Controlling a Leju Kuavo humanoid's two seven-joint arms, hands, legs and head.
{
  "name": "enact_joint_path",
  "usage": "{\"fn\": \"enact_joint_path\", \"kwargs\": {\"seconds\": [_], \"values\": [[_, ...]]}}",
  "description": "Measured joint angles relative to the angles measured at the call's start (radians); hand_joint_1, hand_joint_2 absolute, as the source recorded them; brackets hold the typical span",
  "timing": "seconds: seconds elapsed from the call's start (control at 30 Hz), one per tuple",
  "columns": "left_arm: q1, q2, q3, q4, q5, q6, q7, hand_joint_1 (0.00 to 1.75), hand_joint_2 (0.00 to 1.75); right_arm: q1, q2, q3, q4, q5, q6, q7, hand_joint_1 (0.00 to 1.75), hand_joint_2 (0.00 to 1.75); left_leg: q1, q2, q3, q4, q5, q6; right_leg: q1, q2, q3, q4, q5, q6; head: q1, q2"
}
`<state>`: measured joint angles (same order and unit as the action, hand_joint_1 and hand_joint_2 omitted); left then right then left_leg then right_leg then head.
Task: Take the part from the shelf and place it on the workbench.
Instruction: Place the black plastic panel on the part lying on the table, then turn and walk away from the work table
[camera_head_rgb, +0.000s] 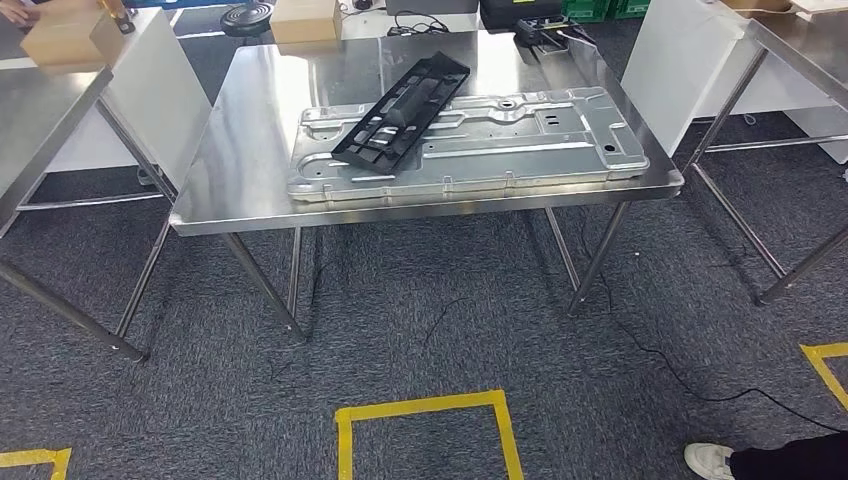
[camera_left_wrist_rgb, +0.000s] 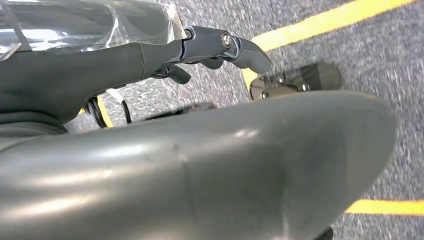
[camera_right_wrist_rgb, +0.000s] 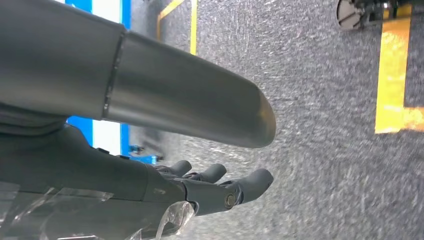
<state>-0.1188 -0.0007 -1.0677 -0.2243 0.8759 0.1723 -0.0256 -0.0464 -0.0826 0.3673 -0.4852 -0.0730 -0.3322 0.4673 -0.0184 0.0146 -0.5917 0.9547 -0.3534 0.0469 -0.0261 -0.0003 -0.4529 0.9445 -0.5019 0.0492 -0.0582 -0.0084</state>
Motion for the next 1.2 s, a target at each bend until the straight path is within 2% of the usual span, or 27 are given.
{"fn": "enact_joint_path", "kwargs": {"seconds": [0.03, 0.07, 0.1, 0.13, 0.17, 0.2, 0.23, 0.27, 0.3, 0.33, 0.4, 0.43, 0.47, 0.53, 0.6, 0.67, 0.7, 0.73, 0.77, 0.87, 0.9, 0.93, 1.0, 1.07, 1.1, 1.17, 1.2], "values": [[0.001, 0.000, 0.000, 0.000, -0.003, 0.000, 0.001, 0.00, 0.00, -0.004, 0.013, 0.004, 0.023, 0.002, 0.003, -0.002, 0.00, 0.00, 0.004, -0.001, -0.006, 0.012, -0.016, -0.007, 0.001, -0.002, -0.007, 0.000, 0.009, -0.010, 0.000, 0.000], [0.002, 0.000, -0.001, 0.000, -0.006, 0.000, 0.002, 0.00, 0.00, -0.009, 0.024, 0.007, 0.044, 0.003, 0.006, -0.006, 0.00, 0.00, 0.008, -0.003, -0.018, 0.044, -0.052, -0.015, 0.000, -0.003, -0.018, -0.001, 0.020, -0.020, 0.000, 0.000], [0.003, 0.000, -0.002, 0.000, -0.010, -0.001, 0.003, 0.00, 0.00, -0.014, 0.032, 0.010, 0.062, 0.002, 0.007, -0.010, 0.00, 0.00, 0.011, -0.004, -0.034, 0.094, -0.104, -0.022, 0.000, -0.005, -0.032, -0.001, 0.031, -0.026, 0.000, 0.000], [0.003, 0.000, -0.003, 0.000, -0.012, -0.001, 0.004, 0.00, 0.00, -0.017, 0.037, 0.011, 0.075, 0.001, 0.007, -0.016, 0.00, 0.00, 0.014, -0.005, -0.053, 0.160, -0.159, -0.028, 0.000, -0.005, -0.048, -0.001, 0.041, -0.029, -0.001, 0.000], [0.002, 0.000, -0.004, 0.000, -0.014, -0.001, 0.005, 0.00, 0.00, -0.019, 0.042, 0.012, 0.087, -0.001, 0.007, -0.023, 0.00, 0.00, 0.017, -0.005, -0.069, 0.230, -0.198, -0.032, 0.000, -0.005, -0.064, -0.001, 0.053, -0.030, -0.001, 0.000], [0.002, 0.000, -0.005, 0.000, -0.015, -0.001, 0.005, 0.00, 0.00, -0.020, 0.046, 0.012, 0.099, -0.003, 0.006, -0.030, 0.00, 0.00, 0.019, -0.005, -0.077, 0.285, -0.211, -0.034, 0.000, -0.005, -0.080, 0.000, 0.064, -0.028, -0.001, 0.000], [0.002, 0.000, -0.006, 0.000, -0.016, -0.002, 0.006, 0.00, 0.00, -0.021, 0.049, 0.013, 0.111, -0.006, 0.005, -0.036, 0.00, 0.00, 0.021, -0.005, -0.071, 0.313, -0.198, -0.035, 0.000, -0.006, -0.095, 0.000, 0.076, -0.027, -0.001, 0.000], [0.003, 0.001, -0.006, 0.000, -0.016, -0.002, 0.008, 0.00, 0.00, -0.021, 0.052, 0.013, 0.123, -0.008, 0.005, -0.039, 0.00, 0.00, 0.023, -0.005, -0.047, 0.304, -0.167, -0.034, 0.000, -0.006, -0.109, 0.000, 0.087, -0.024, -0.001, 0.000], [0.002, 0.001, -0.006, 0.000, -0.017, -0.002, 0.008, 0.00, 0.00, -0.022, 0.055, 0.013, 0.135, -0.010, 0.004, -0.041, 0.00, 0.00, 0.023, -0.005, -0.004, 0.257, -0.136, -0.031, 0.000, -0.006, -0.122, 0.001, 0.098, -0.021, -0.001, 0.000], [0.001, 0.001, -0.007, 0.000, -0.017, -0.002, 0.009, 0.00, 0.00, -0.024, 0.059, 0.014, 0.144, -0.012, 0.004, -0.042, 0.00, 0.00, 0.023, -0.005, 0.054, 0.181, -0.119, -0.026, 0.000, -0.006, -0.131, 0.001, 0.107, -0.017, 0.000, 0.000], [-0.003, 0.002, -0.007, 0.000, -0.017, -0.002, 0.009, 0.00, 0.00, -0.027, 0.065, 0.016, 0.159, -0.012, 0.005, -0.043, 0.00, 0.00, 0.018, -0.005, 0.157, 0.019, -0.135, -0.014, 0.002, -0.006, -0.142, 0.002, 0.123, -0.006, 0.000, 0.000], [-0.005, 0.003, -0.007, 0.000, -0.018, -0.002, 0.009, 0.00, 0.00, -0.028, 0.067, 0.017, 0.165, -0.011, 0.006, -0.041, 0.00, 0.00, 0.015, -0.005, 0.182, -0.029, -0.150, -0.009, 0.003, -0.006, -0.144, 0.002, 0.130, 0.000, 0.000, 0.000], [-0.006, 0.003, -0.008, 0.000, -0.018, -0.003, 0.009, 0.00, 0.00, -0.030, 0.069, 0.018, 0.172, -0.011, 0.007, -0.040, 0.00, 0.00, 0.012, -0.005, 0.189, -0.051, -0.158, -0.003, 0.003, -0.007, -0.145, 0.001, 0.137, 0.008, 0.000, 0.000], [-0.004, 0.003, -0.009, 0.000, -0.018, -0.003, 0.009, 0.00, 0.00, -0.032, 0.070, 0.020, 0.185, -0.011, 0.009, -0.037, 0.00, 0.00, 0.012, -0.004, 0.182, -0.056, -0.149, 0.012, -0.001, -0.007, -0.152, 0.011, 0.135, 0.019, 0.000, 0.000], [-0.001, 0.004, -0.010, 0.000, -0.017, -0.003, 0.009, 0.00, 0.00, -0.032, 0.071, 0.022, 0.195, -0.012, 0.011, -0.035, 0.00, 0.00, 0.013, -0.002, 0.171, -0.058, -0.132, 0.029, -0.004, -0.004, -0.183, 0.091, 0.075, 0.025, 0.001, 0.000], [0.000, 0.004, -0.011, 0.000, -0.017, -0.005, 0.011, 0.00, 0.00, -0.032, 0.074, 0.023, 0.204, -0.013, 0.013, -0.032, 0.00, 0.00, 0.008, -0.001, 0.156, -0.057, -0.120, 0.036, -0.003, -0.002, -0.234, 0.239, -0.015, 0.029, 0.001, 0.000], [0.001, 0.004, -0.012, 0.000, -0.017, -0.006, 0.013, 0.00, 0.00, -0.031, 0.075, 0.024, 0.209, -0.014, 0.013, -0.030, 0.00, 0.00, 0.006, -0.001, 0.149, -0.056, -0.115, 0.037, -0.002, -0.001, -0.249, 0.295, -0.042, 0.030, 0.001, 0.000], [0.002, 0.005, -0.013, 0.000, -0.017, -0.007, 0.015, 0.00, 0.00, -0.031, 0.076, 0.024, 0.212, -0.016, 0.014, -0.029, 0.00, 0.00, 0.003, -0.001, 0.144, -0.056, -0.111, 0.037, -0.002, -0.001, -0.246, 0.316, -0.049, 0.030, 0.001, 0.000], [0.004, 0.005, -0.013, 0.000, -0.018, -0.009, 0.018, 0.00, 0.00, -0.031, 0.077, 0.025, 0.216, -0.017, 0.015, -0.029, 0.00, 0.00, 0.002, -0.001, 0.141, -0.055, -0.108, 0.037, -0.001, -0.001, -0.220, 0.291, -0.036, 0.028, 0.001, 0.000], [0.003, 0.005, -0.014, 0.000, -0.022, -0.009, 0.022, 0.00, 0.00, -0.032, 0.078, 0.027, 0.223, -0.018, 0.017, -0.027, 0.00, 0.00, -0.002, -0.002, 0.137, -0.048, -0.107, 0.031, 0.003, 0.000, -0.079, 0.071, 0.032, 0.013, 0.001, 0.000], [0.002, 0.005, -0.014, 0.000, -0.024, -0.009, 0.023, 0.00, 0.00, -0.032, 0.078, 0.028, 0.225, -0.017, 0.019, -0.027, 0.00, 0.00, -0.004, -0.002, 0.134, -0.044, -0.107, 0.027, 0.005, 0.000, -0.052, 0.021, 0.041, 0.008, 0.001, 0.000], [0.001, 0.005, -0.014, 0.000, -0.026, -0.009, 0.025, 0.00, 0.00, -0.032, 0.079, 0.029, 0.227, -0.016, 0.020, -0.027, 0.00, 0.00, -0.005, -0.002, 0.130, -0.042, -0.107, 0.022, 0.008, 0.001, -0.041, -0.002, 0.042, 0.003, 0.001, 0.000], [0.000, 0.006, -0.015, 0.000, -0.028, -0.009, 0.027, 0.00, 0.00, -0.033, 0.083, 0.030, 0.230, -0.013, 0.024, -0.027, 0.00, 0.00, -0.005, -0.003, 0.125, -0.038, -0.106, 0.013, 0.008, -0.002, -0.043, -0.007, 0.043, -0.007, 0.001, 0.000], [0.001, 0.008, -0.015, 0.000, -0.030, -0.006, 0.027, 0.00, 0.00, -0.034, 0.087, 0.034, 0.231, -0.013, 0.027, -0.027, 0.00, 0.00, -0.001, -0.006, 0.109, -0.003, -0.130, 0.001, 0.004, -0.009, -0.044, -0.011, 0.048, -0.019, 0.001, 0.000], [0.001, 0.009, -0.015, 0.000, -0.030, -0.005, 0.027, 0.00, 0.00, -0.035, 0.089, 0.035, 0.232, -0.012, 0.028, -0.026, 0.00, 0.00, 0.003, -0.008, 0.087, 0.045, -0.157, -0.007, 0.002, -0.014, -0.045, -0.013, 0.050, -0.023, 0.001, 0.000], [0.002, 0.009, -0.015, 0.000, -0.031, -0.001, 0.025, 0.00, 0.00, -0.035, 0.091, 0.038, 0.234, -0.012, 0.029, -0.026, 0.00, 0.00, 0.014, -0.009, 0.016, 0.191, -0.226, -0.021, 0.002, -0.024, -0.049, -0.013, 0.051, -0.027, 0.000, 0.000], [0.004, 0.009, -0.015, 0.000, -0.031, 0.001, 0.024, 0.00, 0.00, -0.035, 0.092, 0.039, 0.235, -0.013, 0.029, -0.026, 0.00, 0.00, 0.019, -0.008, -0.015, 0.255, -0.246, -0.026, 0.002, -0.029, -0.050, -0.013, 0.051, -0.027, 0.000, 0.000]]}}
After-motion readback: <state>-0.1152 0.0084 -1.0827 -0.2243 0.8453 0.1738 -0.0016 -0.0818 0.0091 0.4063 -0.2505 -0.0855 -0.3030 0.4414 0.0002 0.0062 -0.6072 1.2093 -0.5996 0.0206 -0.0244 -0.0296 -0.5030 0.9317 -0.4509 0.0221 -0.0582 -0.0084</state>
